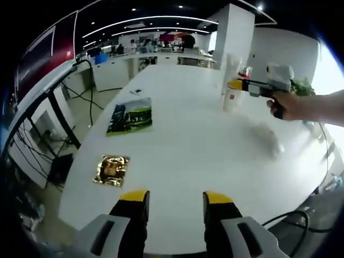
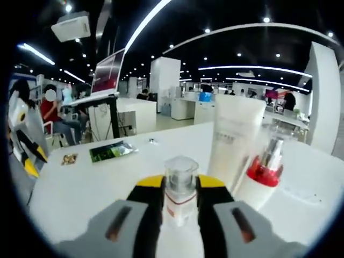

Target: Arrange the skincare products in the storage area until every visible bottle or jar stands upright without overlapping.

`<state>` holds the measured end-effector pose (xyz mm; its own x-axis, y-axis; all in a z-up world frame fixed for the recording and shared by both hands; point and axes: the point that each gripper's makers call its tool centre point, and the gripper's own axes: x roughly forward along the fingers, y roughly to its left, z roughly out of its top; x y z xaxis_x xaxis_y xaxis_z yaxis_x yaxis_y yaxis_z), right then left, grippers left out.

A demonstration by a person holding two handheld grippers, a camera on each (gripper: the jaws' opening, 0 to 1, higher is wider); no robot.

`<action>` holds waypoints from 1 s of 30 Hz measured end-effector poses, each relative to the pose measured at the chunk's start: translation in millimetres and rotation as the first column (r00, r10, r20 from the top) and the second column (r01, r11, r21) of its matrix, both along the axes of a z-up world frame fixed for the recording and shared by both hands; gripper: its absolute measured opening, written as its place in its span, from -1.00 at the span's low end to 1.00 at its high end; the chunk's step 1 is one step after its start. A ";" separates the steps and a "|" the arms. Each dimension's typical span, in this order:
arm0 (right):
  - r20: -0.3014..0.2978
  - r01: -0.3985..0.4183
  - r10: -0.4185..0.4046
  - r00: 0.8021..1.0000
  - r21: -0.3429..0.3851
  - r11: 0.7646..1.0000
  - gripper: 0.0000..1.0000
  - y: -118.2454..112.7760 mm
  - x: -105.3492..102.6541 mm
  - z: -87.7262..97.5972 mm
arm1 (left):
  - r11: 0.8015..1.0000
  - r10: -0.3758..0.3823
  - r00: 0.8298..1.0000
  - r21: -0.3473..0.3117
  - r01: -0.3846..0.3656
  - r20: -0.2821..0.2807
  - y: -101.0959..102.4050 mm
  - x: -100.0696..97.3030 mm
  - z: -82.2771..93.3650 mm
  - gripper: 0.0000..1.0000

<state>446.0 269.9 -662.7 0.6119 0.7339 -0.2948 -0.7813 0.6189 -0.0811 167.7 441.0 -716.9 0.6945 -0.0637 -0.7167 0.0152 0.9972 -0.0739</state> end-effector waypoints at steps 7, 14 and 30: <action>0.000 -0.022 0.022 1.000 -0.030 0.999 -0.51 -0.8 -3.3 -2.0 | 1.000 0.007 1.000 0.002 -0.007 -0.001 1.6 -0.9 -0.4 -0.20; -0.024 -0.022 0.021 0.999 -0.020 1.000 -0.42 -0.4 -3.9 0.0 | 1.000 0.007 1.000 0.011 -0.007 0.005 2.9 -1.1 1.7 -0.22; -0.197 0.101 -0.105 0.975 -0.032 0.994 -0.26 -19.3 -9.6 -29.7 | 1.000 0.011 1.000 -0.015 -0.011 0.023 1.1 0.3 4.2 -0.16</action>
<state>436.4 250.6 -692.4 0.6117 0.6621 -0.4329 -0.7151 0.6968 0.0553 168.0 442.1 -712.7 0.7115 -0.0662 -0.6995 0.0061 0.9961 -0.0881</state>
